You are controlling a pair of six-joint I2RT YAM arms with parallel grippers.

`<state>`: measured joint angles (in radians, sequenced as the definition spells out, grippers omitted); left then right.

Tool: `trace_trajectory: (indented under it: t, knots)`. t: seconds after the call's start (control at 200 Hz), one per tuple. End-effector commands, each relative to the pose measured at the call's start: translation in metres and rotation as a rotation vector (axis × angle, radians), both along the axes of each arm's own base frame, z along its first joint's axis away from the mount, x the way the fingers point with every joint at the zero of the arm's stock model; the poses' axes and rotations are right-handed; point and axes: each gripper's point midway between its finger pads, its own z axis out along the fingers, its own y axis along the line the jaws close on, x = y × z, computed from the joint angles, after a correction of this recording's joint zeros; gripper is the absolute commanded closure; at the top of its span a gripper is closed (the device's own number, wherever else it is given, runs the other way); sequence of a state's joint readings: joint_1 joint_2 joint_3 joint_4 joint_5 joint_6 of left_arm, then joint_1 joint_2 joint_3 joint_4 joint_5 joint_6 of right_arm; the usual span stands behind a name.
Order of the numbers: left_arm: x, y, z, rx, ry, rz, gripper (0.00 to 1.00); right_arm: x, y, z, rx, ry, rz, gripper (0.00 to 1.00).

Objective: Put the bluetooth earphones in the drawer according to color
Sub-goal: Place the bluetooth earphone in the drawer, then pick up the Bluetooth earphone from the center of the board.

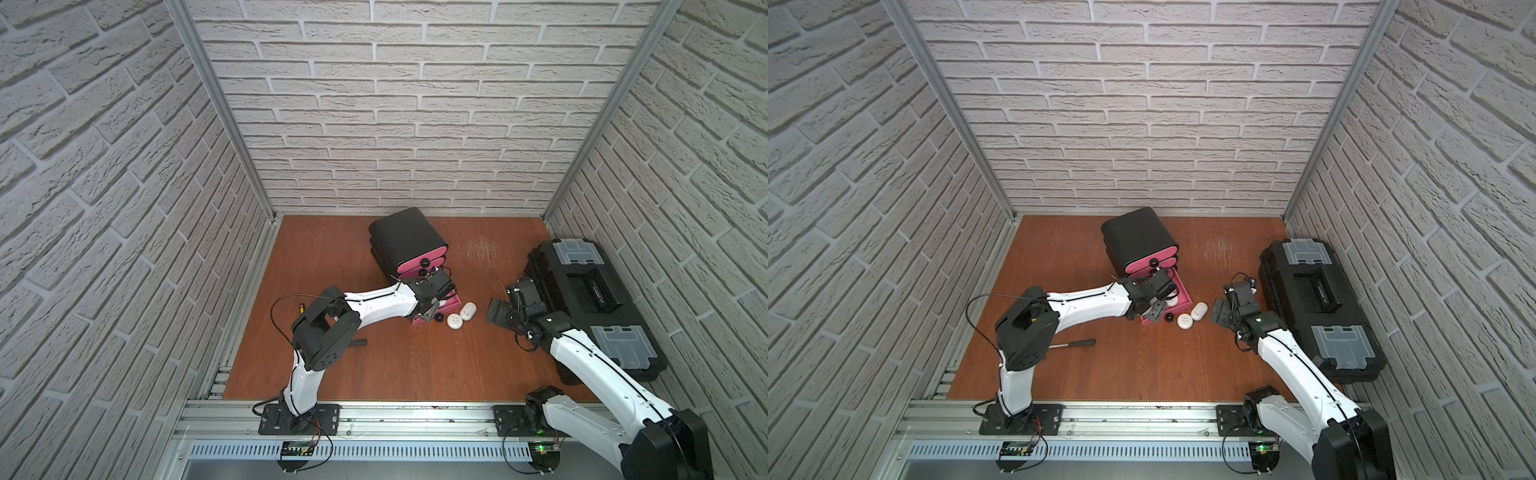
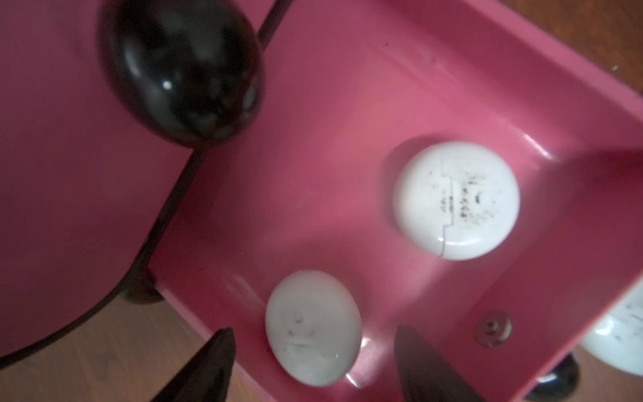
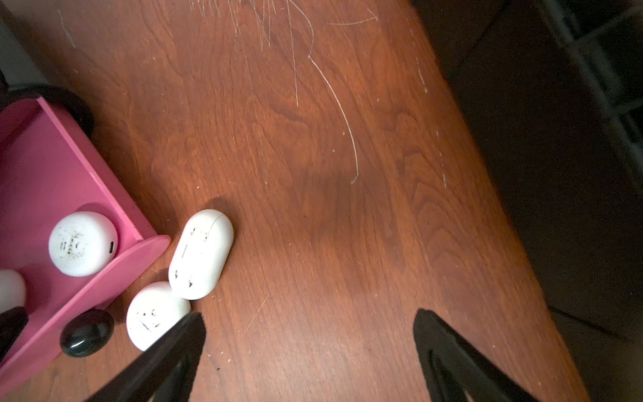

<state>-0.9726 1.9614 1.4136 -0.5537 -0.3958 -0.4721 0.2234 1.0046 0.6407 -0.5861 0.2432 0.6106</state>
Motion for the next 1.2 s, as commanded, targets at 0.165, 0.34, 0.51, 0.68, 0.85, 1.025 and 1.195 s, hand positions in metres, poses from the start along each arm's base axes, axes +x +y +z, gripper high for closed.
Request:
trace_trajectory:
  t: [0.165, 0.34, 0.51, 0.68, 0.85, 1.025, 1.195]
  knots:
    - [-0.021, -0.007, 0.071, -0.108, -0.104, -0.071, 0.04, 0.008, 0.013, -0.002, 0.043, -0.031, 0.085, 0.09]
    - [-0.031, 0.024, 0.090, -0.126, -0.195, -0.076, 0.02, 0.013, 0.029, -0.001, 0.084, -0.048, 0.176, 0.15]
    - [-0.032, 0.070, 0.092, -0.143, -0.312, -0.008, 0.02, 0.017, 0.038, -0.002, 0.106, -0.045, 0.232, 0.20]
    - [-0.031, 0.111, 0.088, -0.221, -0.397, 0.057, 0.02, 0.021, 0.039, -0.012, 0.102, 0.005, 0.227, 0.23]
    - [-0.028, 0.139, 0.096, -0.266, -0.410, 0.108, 0.02, 0.030, 0.041, -0.019, 0.102, 0.042, 0.210, 0.25]
    - [-0.028, 0.147, 0.097, -0.320, -0.384, 0.127, 0.02, 0.043, 0.041, -0.026, 0.088, 0.083, 0.188, 0.25]
    - [-0.030, 0.147, 0.100, -0.327, -0.384, 0.120, 0.02, 0.055, 0.047, -0.036, 0.084, 0.128, 0.195, 0.24]
